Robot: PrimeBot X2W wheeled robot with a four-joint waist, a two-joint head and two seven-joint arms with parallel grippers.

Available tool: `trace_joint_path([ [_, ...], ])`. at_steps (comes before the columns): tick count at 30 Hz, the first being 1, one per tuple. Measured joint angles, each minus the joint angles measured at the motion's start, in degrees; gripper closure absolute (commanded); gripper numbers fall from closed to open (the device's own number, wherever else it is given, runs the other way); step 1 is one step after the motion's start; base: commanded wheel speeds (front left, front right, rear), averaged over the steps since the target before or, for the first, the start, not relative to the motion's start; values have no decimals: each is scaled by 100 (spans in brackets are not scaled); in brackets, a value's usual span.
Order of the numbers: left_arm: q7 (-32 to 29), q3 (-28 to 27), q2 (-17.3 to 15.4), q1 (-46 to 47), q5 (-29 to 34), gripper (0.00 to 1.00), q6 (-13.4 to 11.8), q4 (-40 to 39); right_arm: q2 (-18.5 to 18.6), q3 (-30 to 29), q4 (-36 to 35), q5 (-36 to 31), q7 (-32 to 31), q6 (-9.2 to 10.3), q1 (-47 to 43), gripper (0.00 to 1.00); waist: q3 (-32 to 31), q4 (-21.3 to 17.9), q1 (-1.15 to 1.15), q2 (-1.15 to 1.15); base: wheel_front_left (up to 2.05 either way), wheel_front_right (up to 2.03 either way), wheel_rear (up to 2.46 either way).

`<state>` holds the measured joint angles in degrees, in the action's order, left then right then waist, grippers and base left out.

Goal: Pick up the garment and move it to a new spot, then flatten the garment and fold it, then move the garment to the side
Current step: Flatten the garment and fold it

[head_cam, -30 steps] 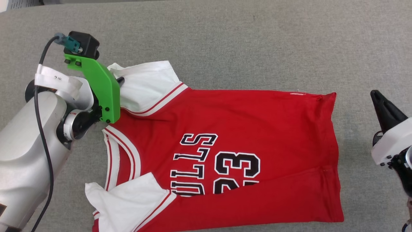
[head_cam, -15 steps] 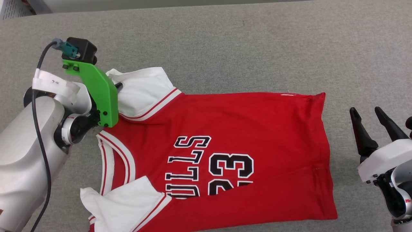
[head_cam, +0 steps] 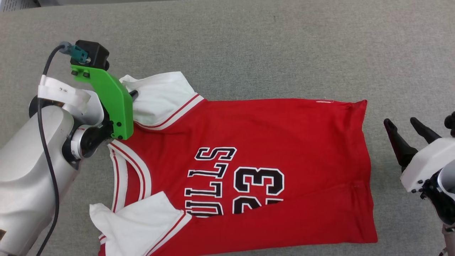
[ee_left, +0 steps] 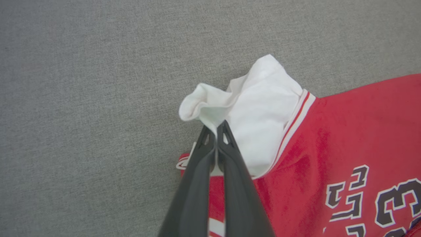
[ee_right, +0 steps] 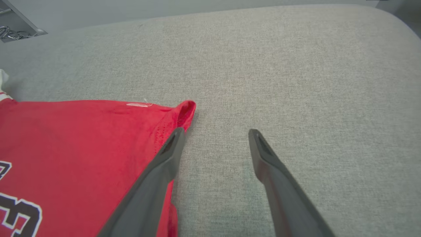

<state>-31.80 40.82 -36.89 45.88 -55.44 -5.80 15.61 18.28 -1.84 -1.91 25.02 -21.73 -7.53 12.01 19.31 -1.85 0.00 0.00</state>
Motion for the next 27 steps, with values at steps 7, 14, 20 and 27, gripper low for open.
trace_joint_path([
  [7, 49, 66, 183, 106, 41, 100, 3, 21, 449, 583, 231, 536, -1024, 0, 650, 0, 200, 149, 0, 0, 0, 0, 0],
  [14, 104, 125, 344, 251, 52, 100, 60, 122, 699, 1087, 513, 701, -1454, 0, 1166, 0, 377, 319, 0, 0, 0, 0, 0],
  [20, 135, 132, 412, 312, 53, 100, 105, 213, 799, 1310, 956, 804, -1543, 0, 1317, 0, 521, 387, 0, 0, 0, 0, 0],
  [27, 159, 136, 430, 363, 53, 100, 110, 257, 939, 1664, 1259, 976, -1903, 1, 1546, 20, 646, 393, 0, 0, 0, 0, 0],
])
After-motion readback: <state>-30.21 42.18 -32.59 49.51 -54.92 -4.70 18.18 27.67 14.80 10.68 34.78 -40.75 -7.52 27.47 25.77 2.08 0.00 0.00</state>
